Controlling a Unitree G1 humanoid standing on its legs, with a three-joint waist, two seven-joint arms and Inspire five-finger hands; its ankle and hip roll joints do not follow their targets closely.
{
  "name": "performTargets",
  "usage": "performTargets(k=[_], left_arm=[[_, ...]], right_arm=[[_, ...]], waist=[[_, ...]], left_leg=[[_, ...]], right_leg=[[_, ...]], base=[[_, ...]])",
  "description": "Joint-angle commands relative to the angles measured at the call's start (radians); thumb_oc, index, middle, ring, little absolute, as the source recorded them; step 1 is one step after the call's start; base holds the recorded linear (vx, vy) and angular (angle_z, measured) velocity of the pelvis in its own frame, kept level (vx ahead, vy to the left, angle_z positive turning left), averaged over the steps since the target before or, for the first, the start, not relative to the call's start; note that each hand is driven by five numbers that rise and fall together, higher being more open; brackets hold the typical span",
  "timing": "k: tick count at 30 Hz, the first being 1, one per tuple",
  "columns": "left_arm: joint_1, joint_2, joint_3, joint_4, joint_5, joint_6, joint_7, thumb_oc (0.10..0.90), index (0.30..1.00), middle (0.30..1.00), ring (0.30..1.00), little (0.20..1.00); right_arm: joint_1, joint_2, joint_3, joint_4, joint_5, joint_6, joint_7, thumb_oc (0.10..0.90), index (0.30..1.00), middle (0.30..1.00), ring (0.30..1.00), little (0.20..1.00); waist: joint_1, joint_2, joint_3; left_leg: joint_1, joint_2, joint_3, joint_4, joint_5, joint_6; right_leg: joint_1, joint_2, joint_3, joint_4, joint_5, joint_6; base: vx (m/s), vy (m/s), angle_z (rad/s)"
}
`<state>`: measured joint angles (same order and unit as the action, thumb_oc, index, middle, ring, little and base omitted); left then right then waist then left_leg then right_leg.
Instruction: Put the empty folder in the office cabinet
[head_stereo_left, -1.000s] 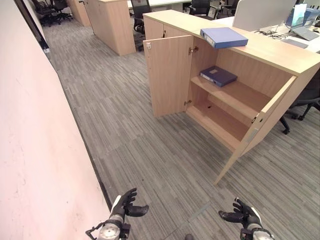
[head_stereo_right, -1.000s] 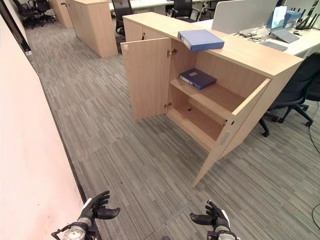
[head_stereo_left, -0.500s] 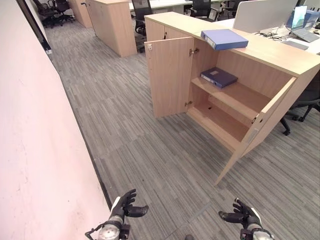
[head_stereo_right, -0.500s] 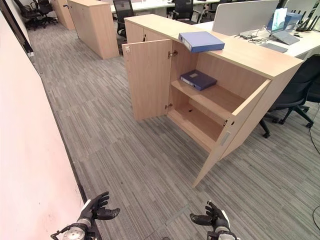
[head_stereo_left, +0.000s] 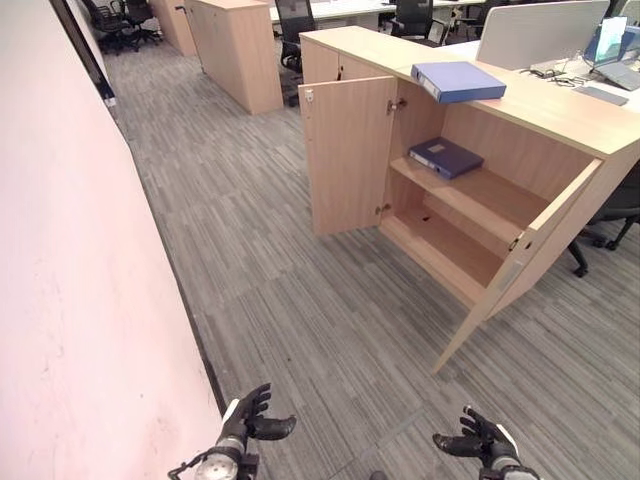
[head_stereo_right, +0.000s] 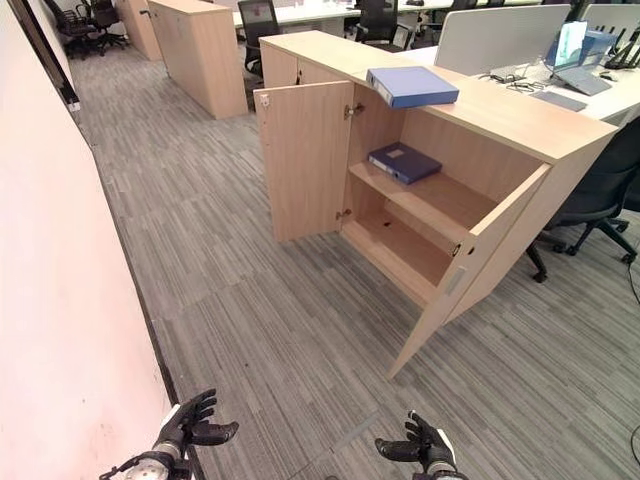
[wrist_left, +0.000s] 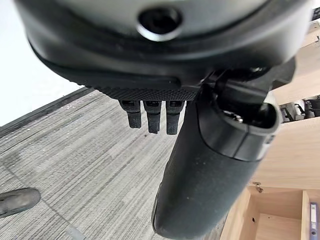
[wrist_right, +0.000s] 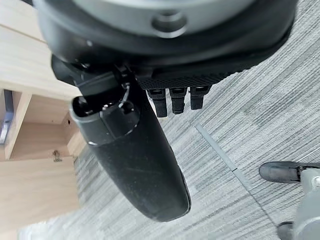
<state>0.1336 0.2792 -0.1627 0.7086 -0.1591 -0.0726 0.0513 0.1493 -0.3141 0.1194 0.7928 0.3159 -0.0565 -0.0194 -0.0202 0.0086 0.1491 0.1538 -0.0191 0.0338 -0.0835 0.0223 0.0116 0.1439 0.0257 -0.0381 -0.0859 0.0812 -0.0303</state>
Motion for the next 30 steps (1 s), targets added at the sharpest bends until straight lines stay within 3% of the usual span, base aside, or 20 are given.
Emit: performTargets(k=[1, 3, 5, 8, 9, 13, 19, 23, 24, 26, 30], left_arm=[[-0.094, 0.048, 0.006, -0.026, -0.034, -0.066, -0.003, 0.8, 0.9, 0.9, 0.9, 0.9], [-0.108, 0.047, -0.006, -0.035, -0.037, -0.068, -0.004, 0.8, 0.9, 0.9, 0.9, 0.9], [-0.11, 0.041, -0.013, -0.042, -0.042, -0.07, -0.008, 0.8, 0.9, 0.9, 0.9, 0.9], [-0.108, 0.037, -0.018, -0.031, -0.038, -0.069, -0.012, 0.8, 0.9, 0.9, 0.9, 0.9], [-0.102, 0.037, -0.019, -0.017, -0.036, -0.064, -0.005, 0.8, 0.9, 0.9, 0.9, 0.9], [-0.102, 0.03, -0.018, -0.004, -0.048, -0.062, 0.008, 0.8, 0.9, 0.9, 0.9, 0.9], [-0.101, 0.027, -0.02, -0.003, -0.043, -0.064, 0.012, 0.8, 0.9, 0.9, 0.9, 0.9], [-0.099, 0.03, -0.027, 0.012, -0.017, -0.059, 0.002, 0.8, 0.9, 0.9, 0.9, 0.9], [-0.106, 0.037, -0.032, 0.01, -0.014, -0.061, 0.005, 0.8, 0.9, 0.9, 0.9, 0.9], [-0.109, 0.04, -0.031, 0.008, -0.014, -0.061, 0.006, 0.8, 0.9, 0.9, 0.9, 0.9], [-0.129, 0.059, -0.029, -0.006, -0.015, -0.063, 0.014, 0.8, 0.9, 0.9, 0.9, 0.9]], right_arm=[[-0.073, -0.062, 0.0, -0.034, -0.023, -0.054, 0.012, 0.8, 0.9, 0.9, 0.9, 0.9], [-0.074, -0.075, -0.001, -0.065, -0.023, -0.063, 0.01, 0.8, 0.9, 0.9, 0.9, 0.9], [-0.078, -0.086, 0.002, -0.078, -0.03, -0.062, 0.008, 0.8, 0.9, 0.9, 0.9, 0.9], [-0.091, -0.094, 0.004, -0.072, -0.034, -0.056, 0.003, 0.8, 0.9, 0.9, 0.9, 0.9], [-0.1, -0.094, 0.007, -0.095, -0.026, -0.058, -0.001, 0.8, 0.9, 0.9, 0.9, 0.9], [-0.119, -0.087, 0.018, -0.083, -0.018, -0.06, -0.016, 0.8, 0.9, 0.9, 0.9, 0.9], [-0.128, -0.077, 0.02, -0.052, -0.007, -0.061, -0.033, 0.8, 0.9, 0.9, 0.9, 0.9], [-0.106, -0.063, 0.018, -0.034, -0.023, -0.057, -0.024, 0.8, 0.9, 0.9, 0.9, 0.9], [-0.097, -0.046, 0.012, -0.02, -0.016, -0.053, -0.016, 0.8, 0.9, 0.9, 0.9, 0.9], [-0.102, -0.037, 0.014, -0.012, -0.015, -0.052, -0.015, 0.8, 0.9, 0.9, 0.9, 0.9], [-0.139, -0.016, 0.03, -0.011, -0.02, -0.05, -0.009, 0.8, 0.9, 0.9, 0.9, 0.9]], waist=[[0.027, -0.011, 0.031], [0.034, -0.023, 0.066], [0.038, -0.03, 0.084], [0.049, -0.03, 0.092], [0.083, -0.02, 0.089], [0.113, -0.016, 0.099], [0.146, -0.012, 0.097], [0.15, -0.017, 0.06], [0.148, -0.028, 0.025], [0.151, -0.037, 0.012], [0.156, -0.068, -0.013]], left_leg=[[-0.077, 0.157, -0.01, 0.159, -0.079, -0.124], [-0.17, 0.151, -0.014, 0.293, -0.07, -0.148], [-0.241, 0.172, 0.014, 0.411, -0.028, -0.149], [-0.315, 0.186, 0.037, 0.427, 0.0, -0.136], [-0.361, 0.158, -0.004, 0.31, 0.039, -0.129], [-0.411, 0.156, -0.052, 0.171, 0.081, -0.131], [-0.487, 0.204, -0.008, 0.073, 0.13, -0.142], [-0.472, 0.205, 0.01, 0.061, 0.175, -0.148], [-0.484, 0.195, 0.023, 0.111, 0.2, -0.143], [-0.486, 0.185, 0.029, 0.126, 0.197, -0.135], [-0.473, 0.145, 0.077, 0.159, 0.152, -0.101]], right_leg=[[-0.02, -0.065, 0.022, 0.108, -0.211, 0.098], [-0.013, -0.07, -0.004, 0.114, -0.218, 0.083], [0.006, -0.072, -0.032, 0.122, -0.232, 0.067], [0.03, -0.074, -0.053, 0.144, -0.267, 0.056], [0.05, -0.058, -0.042, 0.163, -0.308, 0.06], [0.089, -0.046, -0.003, 0.202, -0.376, 0.054], [0.177, -0.046, 0.081, 0.212, -0.451, 0.057], [0.221, -0.08, 0.101, 0.174, -0.454, 0.082], [0.224, -0.127, 0.112, 0.164, -0.442, 0.11], [0.218, -0.148, 0.114, 0.168, -0.431, 0.126], [0.173, -0.205, 0.139, 0.238, -0.296, 0.189]], base=[[-0.12, -0.141, 0.16], [-0.13, -0.146, 0.24], [-0.02, -0.083, 0.68], [0.18, -0.01, 0.77], [0.24, 0.046, 0.29], [0.29, 0.038, 0.13], [0.36, 0.094, -0.16], [0.35, 0.159, -0.09], [0.34, 0.182, 0.01], [0.36, 0.181, -0.08], [0.34, 0.149, -0.33]])
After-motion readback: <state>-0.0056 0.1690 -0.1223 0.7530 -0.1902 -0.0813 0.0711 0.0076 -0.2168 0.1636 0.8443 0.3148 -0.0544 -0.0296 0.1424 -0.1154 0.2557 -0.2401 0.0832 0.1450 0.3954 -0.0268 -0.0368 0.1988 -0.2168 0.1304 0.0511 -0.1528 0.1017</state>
